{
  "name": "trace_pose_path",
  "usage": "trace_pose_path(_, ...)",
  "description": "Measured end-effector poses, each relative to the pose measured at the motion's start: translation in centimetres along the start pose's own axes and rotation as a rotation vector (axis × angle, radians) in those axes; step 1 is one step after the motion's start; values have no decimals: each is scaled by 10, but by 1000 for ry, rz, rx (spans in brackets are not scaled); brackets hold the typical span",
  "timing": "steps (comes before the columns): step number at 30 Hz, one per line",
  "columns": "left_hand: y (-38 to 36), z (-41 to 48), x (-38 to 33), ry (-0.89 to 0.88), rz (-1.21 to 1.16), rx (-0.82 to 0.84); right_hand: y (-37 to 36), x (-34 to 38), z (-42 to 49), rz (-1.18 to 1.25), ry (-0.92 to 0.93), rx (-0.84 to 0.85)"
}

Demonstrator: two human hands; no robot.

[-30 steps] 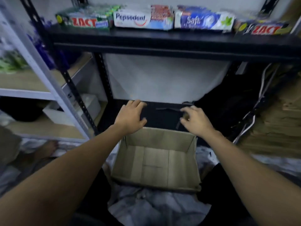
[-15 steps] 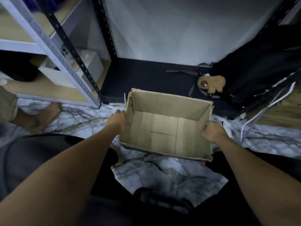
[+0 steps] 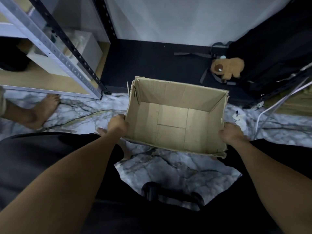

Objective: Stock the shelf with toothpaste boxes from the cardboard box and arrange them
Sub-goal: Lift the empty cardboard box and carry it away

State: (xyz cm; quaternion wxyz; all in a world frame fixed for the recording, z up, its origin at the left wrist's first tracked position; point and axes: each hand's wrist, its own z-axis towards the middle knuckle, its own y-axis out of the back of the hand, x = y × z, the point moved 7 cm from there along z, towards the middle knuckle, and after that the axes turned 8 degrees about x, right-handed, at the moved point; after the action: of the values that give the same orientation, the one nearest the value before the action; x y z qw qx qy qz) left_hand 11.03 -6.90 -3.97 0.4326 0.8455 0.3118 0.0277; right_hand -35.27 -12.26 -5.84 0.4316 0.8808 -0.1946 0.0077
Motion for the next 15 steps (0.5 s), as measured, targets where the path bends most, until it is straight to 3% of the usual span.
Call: trace_pose_path(15, 138, -83, -79, -259, -21, -357, 157, -3, -87, -2, 189, -325)
